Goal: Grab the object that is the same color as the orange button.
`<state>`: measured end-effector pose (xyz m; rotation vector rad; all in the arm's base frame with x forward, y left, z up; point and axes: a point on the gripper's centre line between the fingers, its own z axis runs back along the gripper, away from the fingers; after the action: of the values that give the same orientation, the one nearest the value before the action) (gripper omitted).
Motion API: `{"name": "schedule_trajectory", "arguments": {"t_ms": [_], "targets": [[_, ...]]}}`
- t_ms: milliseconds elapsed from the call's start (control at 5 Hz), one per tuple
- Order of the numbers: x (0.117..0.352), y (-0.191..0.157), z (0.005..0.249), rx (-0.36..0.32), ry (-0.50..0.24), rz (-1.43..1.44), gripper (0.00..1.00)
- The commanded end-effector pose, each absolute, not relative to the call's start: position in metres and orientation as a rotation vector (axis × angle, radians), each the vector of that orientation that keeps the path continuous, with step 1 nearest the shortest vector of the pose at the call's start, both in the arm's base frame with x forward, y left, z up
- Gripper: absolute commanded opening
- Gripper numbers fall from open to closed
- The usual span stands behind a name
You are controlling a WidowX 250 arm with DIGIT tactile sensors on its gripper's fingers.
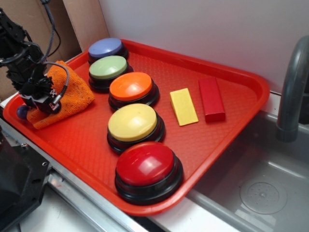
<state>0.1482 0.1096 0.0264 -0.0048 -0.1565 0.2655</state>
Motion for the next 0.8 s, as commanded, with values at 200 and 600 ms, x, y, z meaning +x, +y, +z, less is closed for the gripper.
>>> {"name": "schedule_trajectory", "arguments": {"t_ms": [200,600], "targets": [[0.163,0.079,0.103,0.148,-0.145,0.206,0.0],[0.162,0.026,0.141,-0.058,-0.132,0.038,0.0]]}}
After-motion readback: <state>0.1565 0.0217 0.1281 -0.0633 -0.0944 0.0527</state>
